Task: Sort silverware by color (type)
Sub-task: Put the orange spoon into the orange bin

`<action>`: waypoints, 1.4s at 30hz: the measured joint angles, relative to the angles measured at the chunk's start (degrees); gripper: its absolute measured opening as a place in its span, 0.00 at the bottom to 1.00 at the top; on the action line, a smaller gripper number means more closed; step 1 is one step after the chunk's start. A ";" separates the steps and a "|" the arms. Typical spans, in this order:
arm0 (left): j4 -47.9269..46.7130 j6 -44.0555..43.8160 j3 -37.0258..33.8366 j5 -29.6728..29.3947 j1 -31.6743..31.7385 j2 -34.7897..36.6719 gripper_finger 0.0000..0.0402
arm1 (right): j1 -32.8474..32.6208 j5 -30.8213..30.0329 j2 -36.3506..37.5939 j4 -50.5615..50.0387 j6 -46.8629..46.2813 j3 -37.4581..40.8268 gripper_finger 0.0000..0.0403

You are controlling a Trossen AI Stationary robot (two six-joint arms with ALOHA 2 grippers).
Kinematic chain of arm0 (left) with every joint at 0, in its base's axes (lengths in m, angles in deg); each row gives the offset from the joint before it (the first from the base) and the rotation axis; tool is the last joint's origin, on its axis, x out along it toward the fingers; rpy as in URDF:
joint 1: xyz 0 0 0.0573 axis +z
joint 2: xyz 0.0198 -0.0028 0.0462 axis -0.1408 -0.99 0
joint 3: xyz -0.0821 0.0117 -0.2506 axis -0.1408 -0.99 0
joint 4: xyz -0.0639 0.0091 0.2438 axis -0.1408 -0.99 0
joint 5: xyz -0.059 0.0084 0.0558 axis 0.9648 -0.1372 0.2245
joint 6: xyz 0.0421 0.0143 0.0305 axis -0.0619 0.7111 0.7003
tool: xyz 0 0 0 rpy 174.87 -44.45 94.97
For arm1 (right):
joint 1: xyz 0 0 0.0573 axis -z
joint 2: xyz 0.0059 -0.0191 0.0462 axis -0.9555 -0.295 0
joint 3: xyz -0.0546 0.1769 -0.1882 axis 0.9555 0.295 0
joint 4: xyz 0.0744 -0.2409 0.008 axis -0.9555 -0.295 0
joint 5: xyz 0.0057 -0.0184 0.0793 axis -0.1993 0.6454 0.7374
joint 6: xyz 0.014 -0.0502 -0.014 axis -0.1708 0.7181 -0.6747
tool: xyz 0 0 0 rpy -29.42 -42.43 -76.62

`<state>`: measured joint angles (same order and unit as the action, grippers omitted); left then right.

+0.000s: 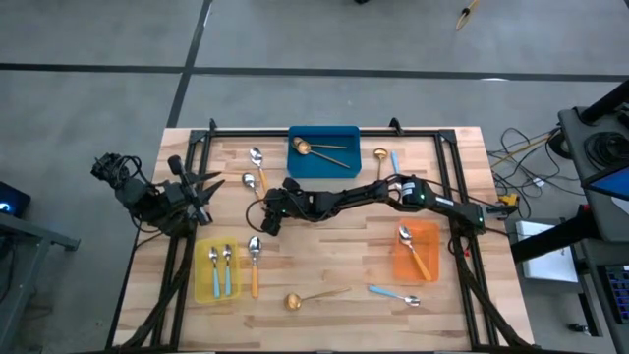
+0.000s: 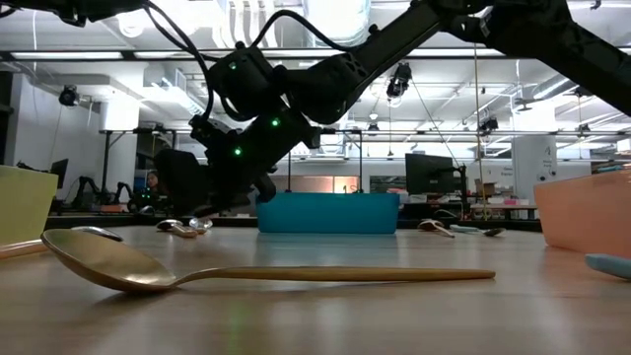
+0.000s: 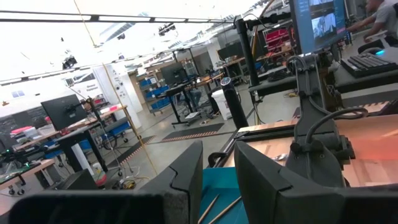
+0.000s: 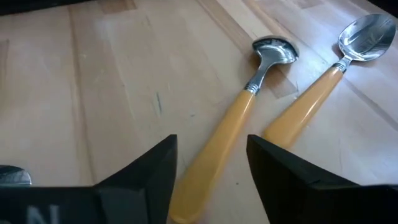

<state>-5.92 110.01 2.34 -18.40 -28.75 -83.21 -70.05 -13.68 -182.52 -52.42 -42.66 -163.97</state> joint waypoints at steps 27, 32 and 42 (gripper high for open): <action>0.03 0.00 0.01 0.02 -0.01 0.01 0.19 | 0.88 0.64 0.33 3.66 -0.34 7.02 0.54; 0.04 -0.01 0.01 0.02 0.00 0.01 0.19 | 1.18 1.59 0.35 3.40 -0.28 7.10 0.45; 0.06 -0.02 0.02 0.02 0.00 0.00 0.19 | 1.27 1.93 0.35 3.03 -1.65 7.17 0.16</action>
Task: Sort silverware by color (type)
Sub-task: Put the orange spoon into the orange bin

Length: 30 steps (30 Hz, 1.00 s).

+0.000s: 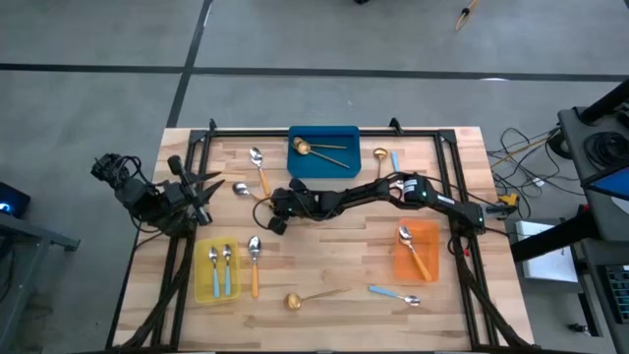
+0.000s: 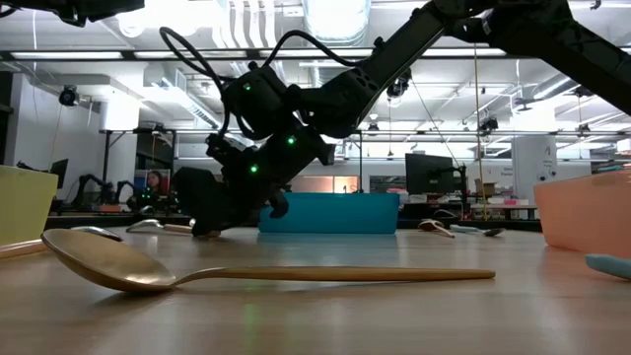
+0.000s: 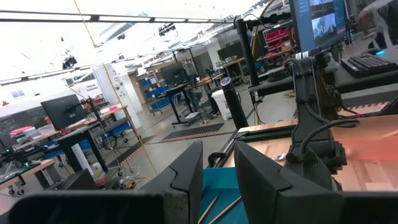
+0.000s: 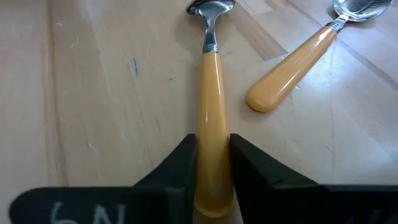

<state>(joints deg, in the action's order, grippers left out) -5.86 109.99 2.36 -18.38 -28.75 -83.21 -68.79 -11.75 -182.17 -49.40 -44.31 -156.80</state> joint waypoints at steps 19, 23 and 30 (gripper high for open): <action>-0.06 -1.84 -0.22 0.02 -0.02 -0.17 0.19 | -2.22 0.91 11.75 -20.04 2.15 0.16 0.01; -0.09 -4.42 -0.48 0.04 -0.02 -0.21 0.19 | -3.96 -1.72 12.22 -25.43 5.74 0.20 0.01; -0.09 -11.98 -1.96 0.18 -0.02 -0.38 0.19 | -7.80 -8.03 11.36 -26.29 9.42 2.45 0.02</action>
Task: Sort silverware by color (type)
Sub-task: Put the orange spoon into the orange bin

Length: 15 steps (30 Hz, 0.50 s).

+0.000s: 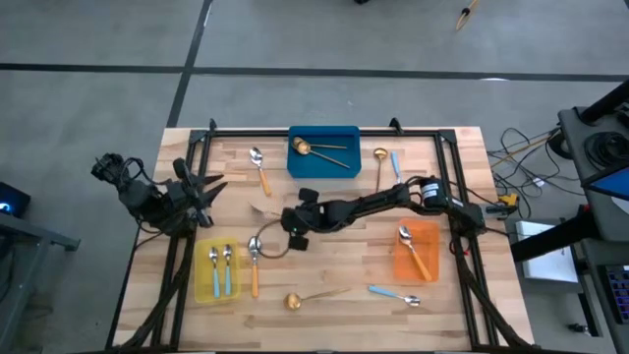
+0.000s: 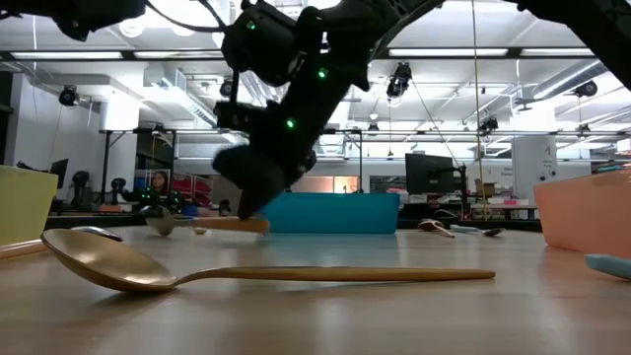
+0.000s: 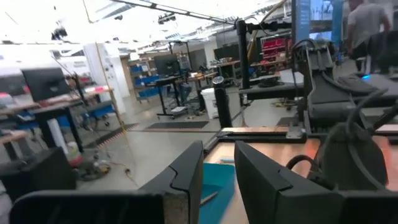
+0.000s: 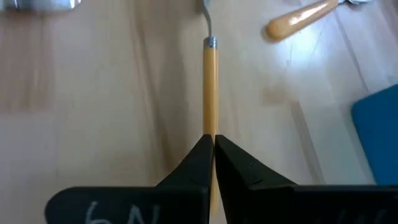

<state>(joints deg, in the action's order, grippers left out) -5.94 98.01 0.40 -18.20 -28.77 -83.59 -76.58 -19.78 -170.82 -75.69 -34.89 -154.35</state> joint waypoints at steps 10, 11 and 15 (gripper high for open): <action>-0.06 -12.42 -5.62 4.81 0.00 -1.04 0.19 | -3.97 -4.75 -0.01 -4.90 5.27 3.53 0.02; -0.04 -13.08 -5.79 4.80 0.00 -1.39 0.19 | -4.17 -4.74 -0.01 -5.10 5.07 3.61 0.02; 0.71 -14.20 -5.84 4.82 0.00 -3.26 0.19 | -4.29 -4.69 -0.01 -5.42 3.35 3.62 0.02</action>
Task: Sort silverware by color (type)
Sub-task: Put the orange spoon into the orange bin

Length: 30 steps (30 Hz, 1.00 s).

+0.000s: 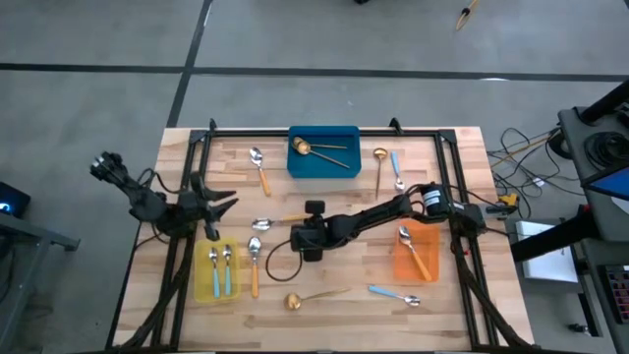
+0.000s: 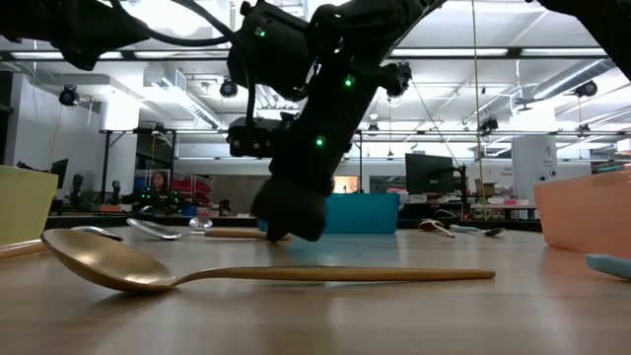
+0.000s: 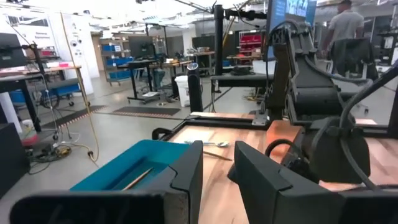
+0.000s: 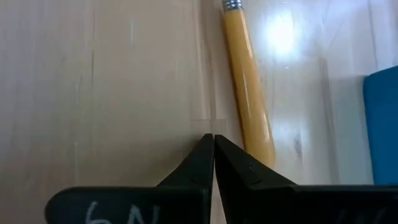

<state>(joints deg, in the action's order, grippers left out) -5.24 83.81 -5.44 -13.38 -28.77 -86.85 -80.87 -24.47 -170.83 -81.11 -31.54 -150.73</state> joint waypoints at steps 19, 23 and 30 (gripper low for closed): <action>1.76 -2.04 0.31 -0.21 0.00 -6.12 0.19 | 3.82 13.74 0.42 4.35 6.12 -3.81 0.02; 1.81 -2.04 0.31 -0.33 0.00 -6.14 0.19 | 5.74 13.85 0.42 8.59 6.59 -3.80 0.02; 1.95 0.09 0.31 -0.52 0.00 -6.10 0.19 | 7.01 16.02 0.42 9.45 7.58 -3.80 0.12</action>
<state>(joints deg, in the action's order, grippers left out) -3.29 83.90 -5.14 -13.90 -28.77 -92.95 -73.87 -8.45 -170.41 -71.66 -23.96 -154.53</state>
